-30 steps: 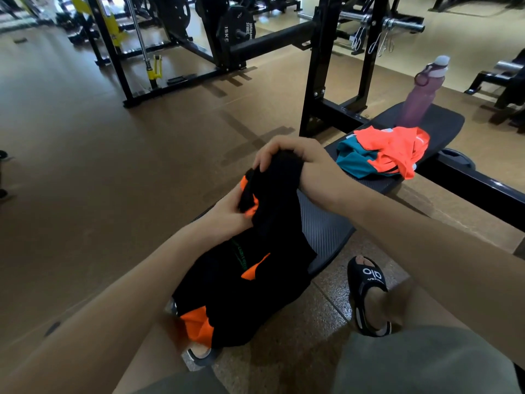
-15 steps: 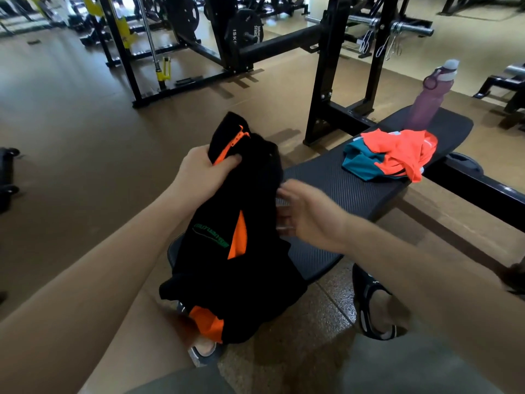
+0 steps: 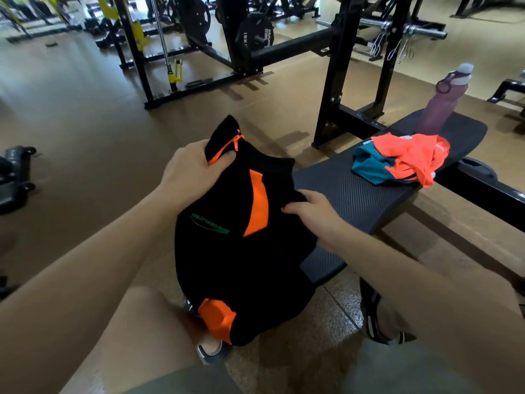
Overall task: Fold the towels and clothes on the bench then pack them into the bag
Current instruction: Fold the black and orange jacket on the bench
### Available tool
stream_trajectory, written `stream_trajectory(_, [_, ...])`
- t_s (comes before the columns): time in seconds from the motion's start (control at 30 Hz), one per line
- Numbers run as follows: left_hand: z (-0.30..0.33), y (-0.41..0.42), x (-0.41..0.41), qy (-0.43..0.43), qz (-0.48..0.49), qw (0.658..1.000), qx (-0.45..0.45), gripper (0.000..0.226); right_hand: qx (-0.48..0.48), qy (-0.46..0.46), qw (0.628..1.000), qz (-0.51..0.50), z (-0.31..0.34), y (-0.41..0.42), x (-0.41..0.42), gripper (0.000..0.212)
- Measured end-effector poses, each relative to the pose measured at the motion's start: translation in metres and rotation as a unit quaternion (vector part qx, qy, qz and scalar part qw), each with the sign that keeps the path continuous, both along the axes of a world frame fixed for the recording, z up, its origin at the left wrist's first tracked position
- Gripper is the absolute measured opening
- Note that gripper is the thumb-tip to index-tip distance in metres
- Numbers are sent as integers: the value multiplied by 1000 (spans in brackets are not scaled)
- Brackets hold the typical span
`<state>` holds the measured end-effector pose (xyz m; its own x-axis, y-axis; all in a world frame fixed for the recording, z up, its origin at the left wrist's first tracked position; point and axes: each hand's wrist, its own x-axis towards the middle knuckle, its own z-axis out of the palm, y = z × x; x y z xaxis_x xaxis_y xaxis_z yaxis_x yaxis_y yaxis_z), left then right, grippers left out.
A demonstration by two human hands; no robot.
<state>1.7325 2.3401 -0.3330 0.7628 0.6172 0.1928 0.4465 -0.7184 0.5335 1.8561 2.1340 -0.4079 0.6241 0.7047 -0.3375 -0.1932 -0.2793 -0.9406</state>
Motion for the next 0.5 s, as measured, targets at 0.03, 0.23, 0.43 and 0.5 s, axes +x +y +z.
stream_trajectory(0.03, [1, 8, -5, 27, -1, 999, 34, 31, 1, -1, 1000, 27, 5, -6, 4, 14])
stream_trajectory(0.23, [-4, 40, -27, 177, -91, 968, 152, 59, 42, 136, 973, 181, 30, -40, 9, 47])
stream_trajectory(0.43, [2, 45, -6, 202, -118, 938, 256, 57, 59, 174, 961, 205, 25, -44, 4, 54])
stream_trajectory(0.5, [3, 41, 14, 168, -104, 935, 295, 53, 69, 175, 964, 190, 20, -46, 14, 60])
